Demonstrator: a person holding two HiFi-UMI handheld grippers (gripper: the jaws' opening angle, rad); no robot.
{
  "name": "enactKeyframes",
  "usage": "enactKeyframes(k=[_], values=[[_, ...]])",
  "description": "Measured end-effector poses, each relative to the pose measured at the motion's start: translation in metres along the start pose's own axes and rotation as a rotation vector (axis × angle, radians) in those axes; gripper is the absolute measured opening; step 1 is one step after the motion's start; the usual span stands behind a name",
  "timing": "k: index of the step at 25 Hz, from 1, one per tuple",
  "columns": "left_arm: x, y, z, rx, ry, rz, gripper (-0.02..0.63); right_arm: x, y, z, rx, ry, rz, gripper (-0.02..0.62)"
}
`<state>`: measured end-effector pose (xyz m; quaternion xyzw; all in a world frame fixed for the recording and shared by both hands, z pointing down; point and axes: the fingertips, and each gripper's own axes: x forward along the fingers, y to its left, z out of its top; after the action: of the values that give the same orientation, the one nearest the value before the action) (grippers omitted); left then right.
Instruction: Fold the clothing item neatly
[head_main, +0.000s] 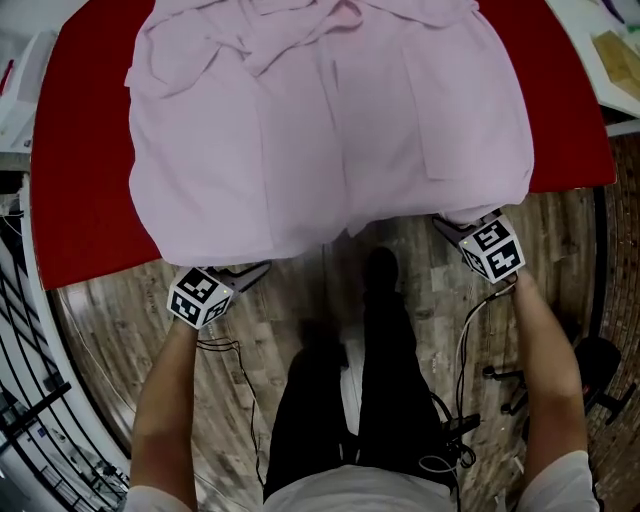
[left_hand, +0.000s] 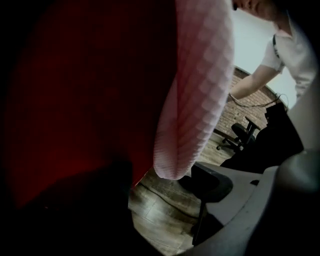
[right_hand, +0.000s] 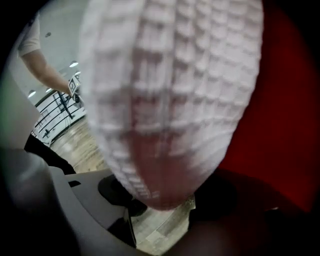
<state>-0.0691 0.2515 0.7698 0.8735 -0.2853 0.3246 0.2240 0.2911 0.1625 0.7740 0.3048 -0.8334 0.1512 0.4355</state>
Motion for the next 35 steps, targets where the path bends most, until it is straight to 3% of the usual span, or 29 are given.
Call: enactKeyframes(k=[2,5,7,8,9,10,11,20,29,35], values=[[0.015,0.003,-0.004,0.035,0.041,0.010,0.359,0.009,0.004,-0.003,0.006,0.018,0.011,0.291],[0.028,0.006,-0.004,0.000,0.044,0.023,0.333,0.017,0.011,-0.008,0.015,0.037,0.019,0.290],[0.028,0.006,0.001,-0.031,0.021,0.033,0.117,0.015,0.011,-0.006,0.029,0.030,0.007,0.282],[0.028,0.002,0.003,-0.049,0.013,0.023,0.024,0.012,0.009,-0.005,0.038,0.028,-0.009,0.246],[0.026,-0.003,0.005,-0.074,0.008,0.003,0.012,0.007,0.007,-0.004,0.049,0.028,-0.026,0.109],[0.025,-0.009,0.006,-0.105,0.004,-0.020,0.012,0.003,0.007,-0.004,0.063,0.030,-0.037,0.043],[0.021,-0.016,0.007,-0.137,0.000,-0.039,0.012,-0.002,0.009,-0.004,0.082,0.034,-0.034,0.032],[-0.029,-0.081,0.016,-0.396,-0.015,-0.134,0.011,-0.068,0.061,0.003,0.227,0.008,0.033,0.025],[-0.072,-0.126,0.035,-0.532,-0.053,-0.190,0.011,-0.117,0.094,0.020,0.297,-0.029,0.072,0.025],[-0.093,-0.156,0.067,-0.548,-0.085,-0.242,0.011,-0.146,0.113,0.040,0.285,-0.040,0.097,0.025]])
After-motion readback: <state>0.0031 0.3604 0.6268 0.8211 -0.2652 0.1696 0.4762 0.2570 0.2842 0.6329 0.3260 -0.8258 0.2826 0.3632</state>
